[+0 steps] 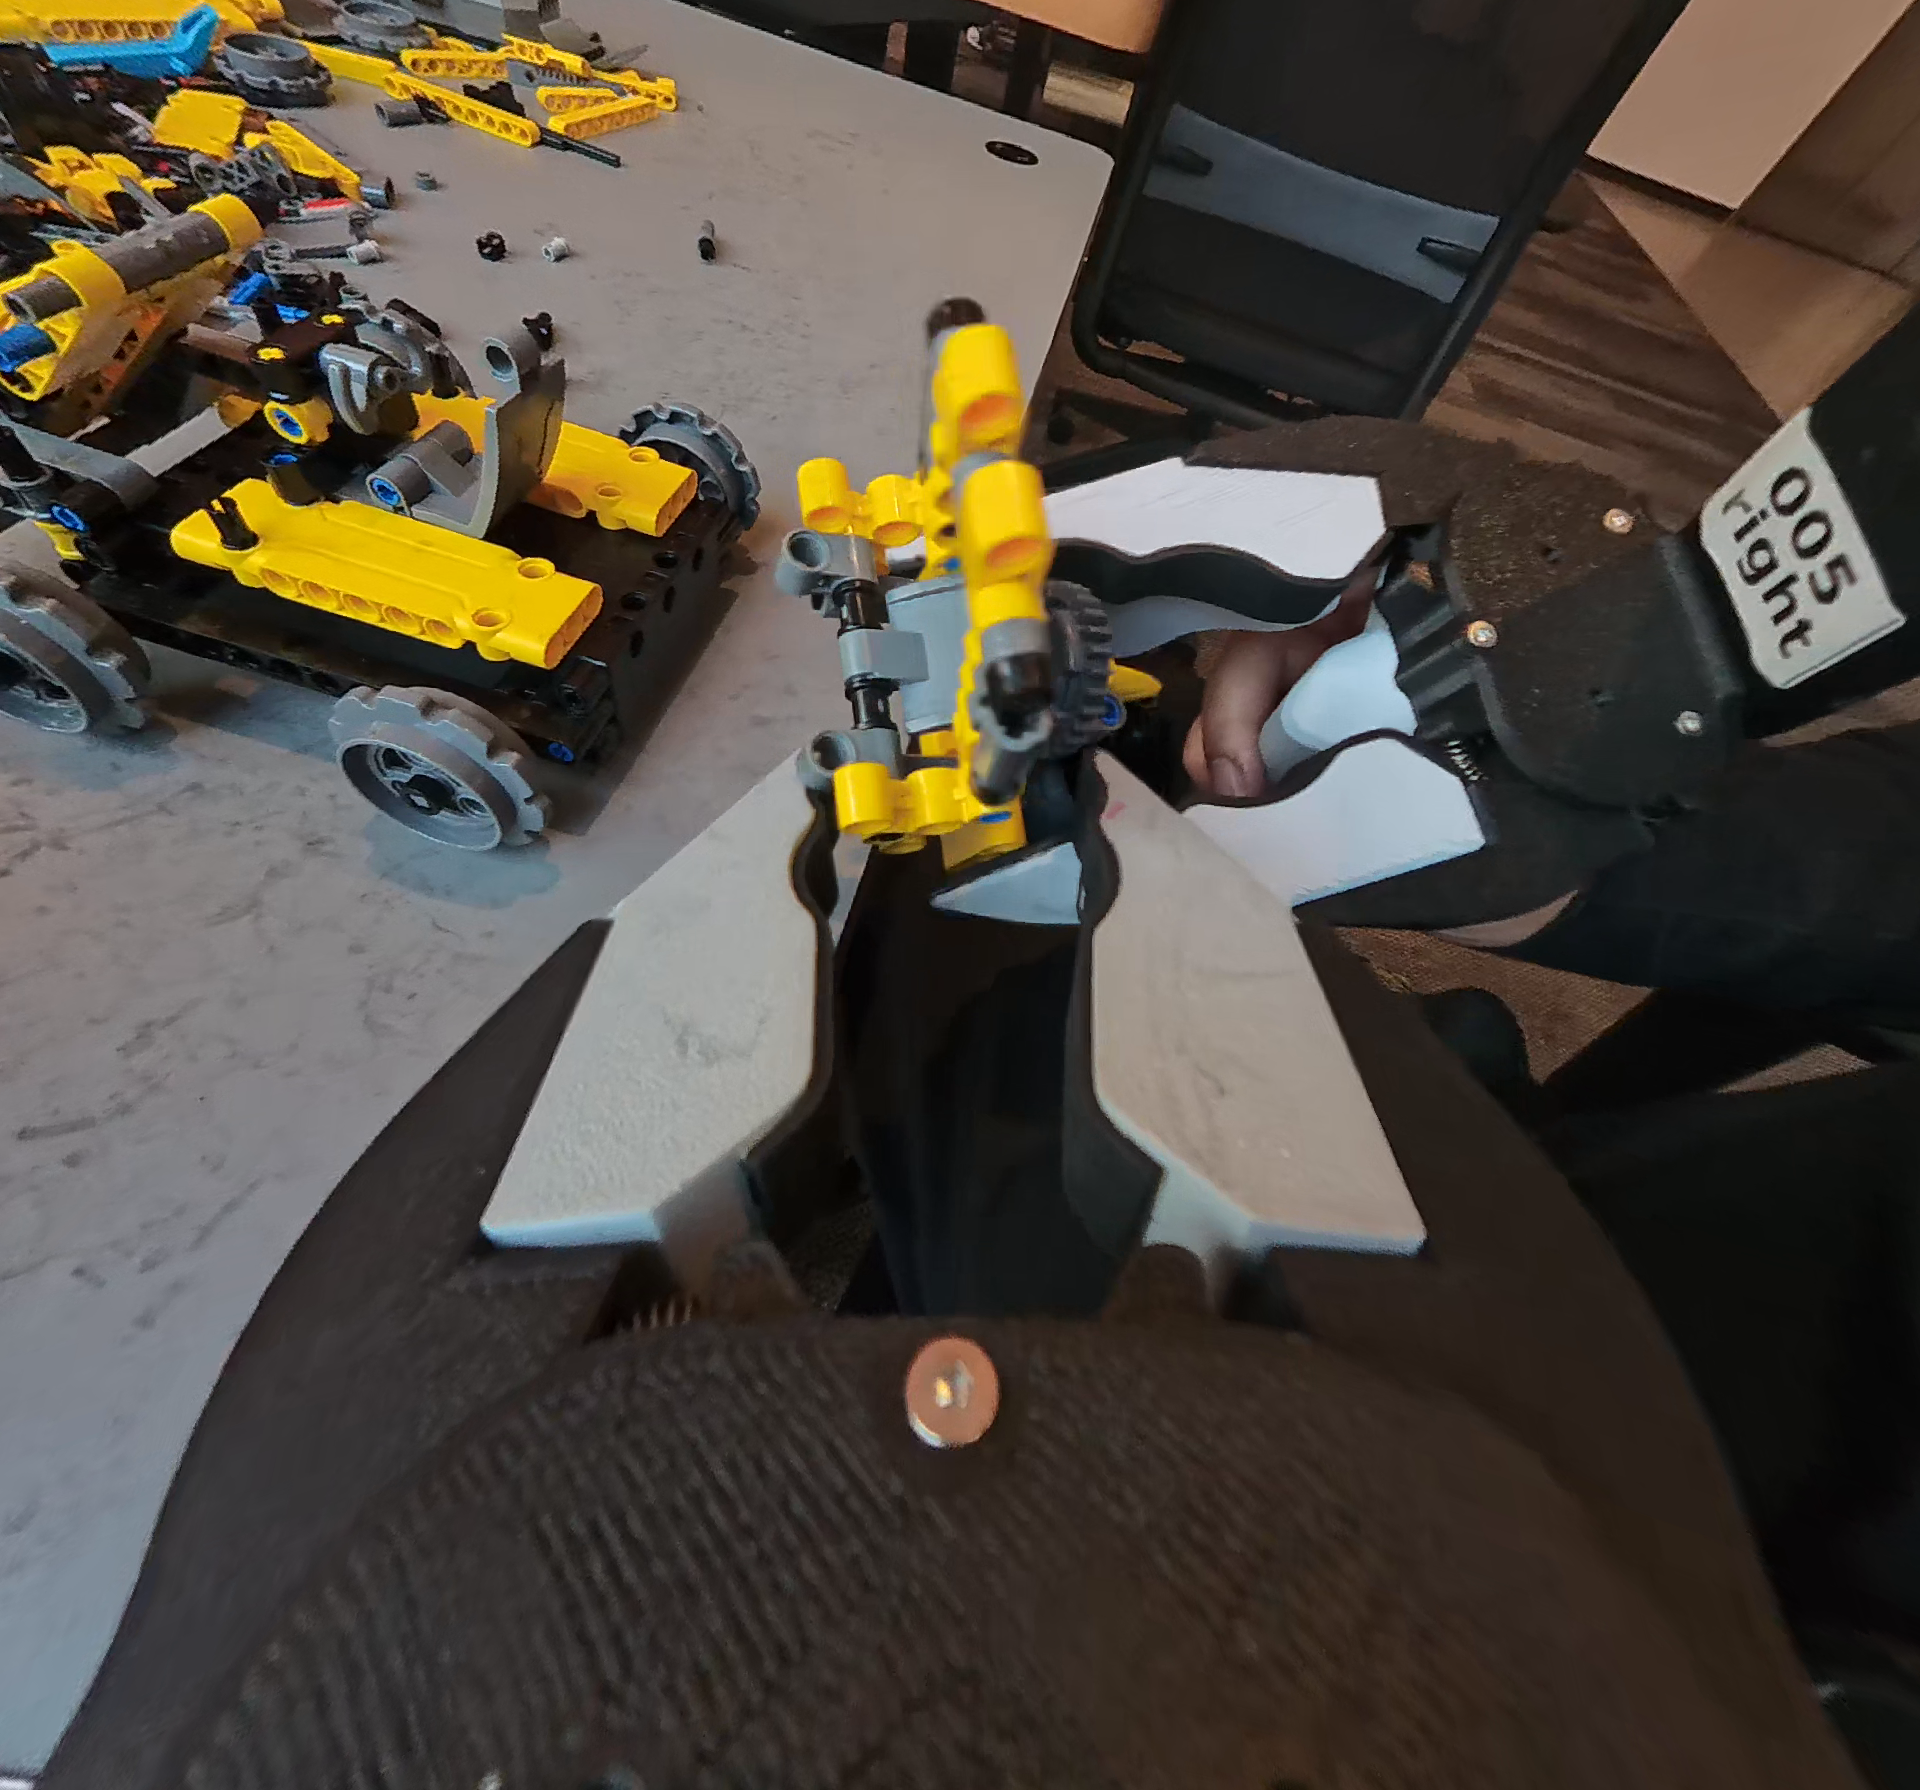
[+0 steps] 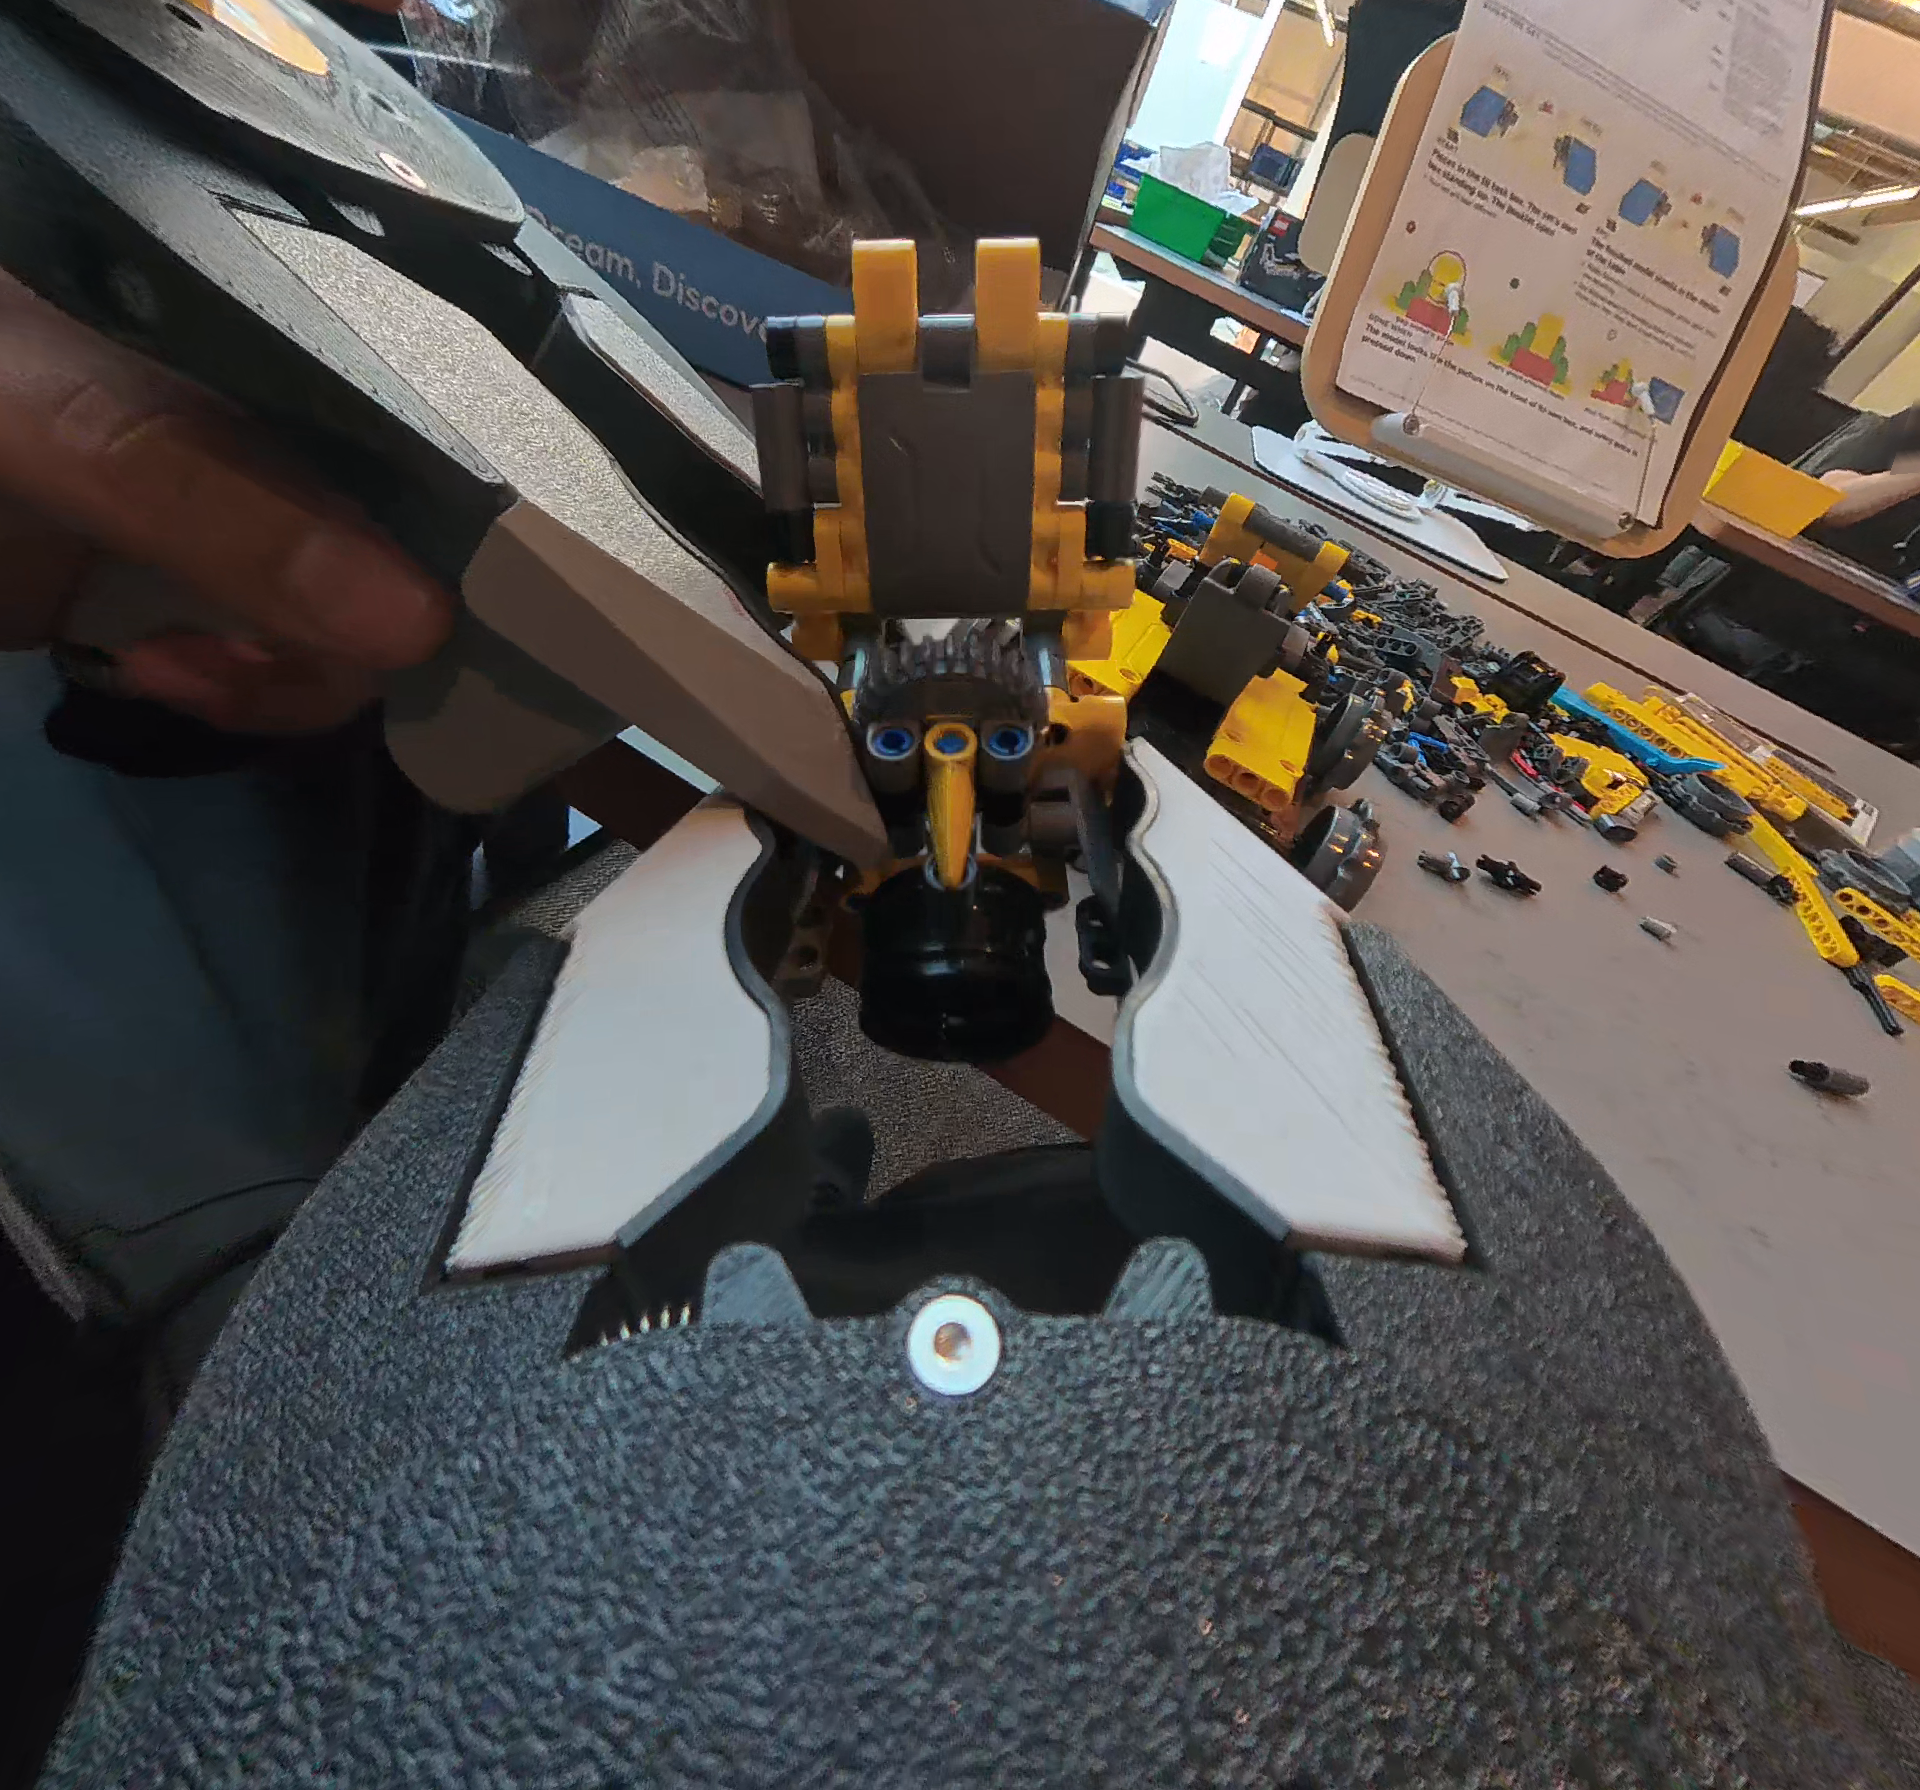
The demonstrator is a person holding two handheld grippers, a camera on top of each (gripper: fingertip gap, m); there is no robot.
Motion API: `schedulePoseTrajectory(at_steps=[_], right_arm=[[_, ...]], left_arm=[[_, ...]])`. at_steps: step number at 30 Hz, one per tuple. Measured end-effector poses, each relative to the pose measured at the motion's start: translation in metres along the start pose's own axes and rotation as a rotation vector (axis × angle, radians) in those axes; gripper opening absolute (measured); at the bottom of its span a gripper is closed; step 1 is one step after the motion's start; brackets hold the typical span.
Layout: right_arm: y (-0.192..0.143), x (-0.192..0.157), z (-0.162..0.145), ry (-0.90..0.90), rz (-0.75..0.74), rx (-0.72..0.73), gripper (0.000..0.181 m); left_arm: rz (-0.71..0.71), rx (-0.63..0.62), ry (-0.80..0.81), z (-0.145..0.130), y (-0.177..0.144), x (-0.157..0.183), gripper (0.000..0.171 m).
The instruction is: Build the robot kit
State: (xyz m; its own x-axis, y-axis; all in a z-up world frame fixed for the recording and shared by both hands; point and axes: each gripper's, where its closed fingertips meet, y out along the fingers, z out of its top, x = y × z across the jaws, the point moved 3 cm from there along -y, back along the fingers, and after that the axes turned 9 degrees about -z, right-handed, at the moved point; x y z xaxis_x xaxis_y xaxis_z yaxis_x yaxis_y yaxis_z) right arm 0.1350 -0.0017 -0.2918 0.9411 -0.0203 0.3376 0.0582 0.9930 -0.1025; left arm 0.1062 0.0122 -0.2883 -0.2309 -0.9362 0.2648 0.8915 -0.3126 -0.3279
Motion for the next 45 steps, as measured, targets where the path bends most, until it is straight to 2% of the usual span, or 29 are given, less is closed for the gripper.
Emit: schedulePoseTrajectory(at_steps=[13,17,35,45], right_arm=[[0.002,0.001,-0.004,0.005,-0.012,-0.001,0.060],[0.003,0.002,-0.002,0.002,-0.013,0.006,0.059],[0.004,0.002,0.001,-0.010,-0.027,0.014,0.059],[0.005,0.004,0.022,-0.055,-0.076,0.051,0.059]], left_arm=[[0.003,-0.006,-0.016,-0.002,0.002,-0.003,0.042],[-0.009,0.004,0.006,0.001,-0.002,-0.003,0.030],[-0.021,0.018,-0.034,0.004,-0.004,-0.003,0.030],[-0.050,0.028,-0.030,0.019,-0.016,-0.001,0.031]])
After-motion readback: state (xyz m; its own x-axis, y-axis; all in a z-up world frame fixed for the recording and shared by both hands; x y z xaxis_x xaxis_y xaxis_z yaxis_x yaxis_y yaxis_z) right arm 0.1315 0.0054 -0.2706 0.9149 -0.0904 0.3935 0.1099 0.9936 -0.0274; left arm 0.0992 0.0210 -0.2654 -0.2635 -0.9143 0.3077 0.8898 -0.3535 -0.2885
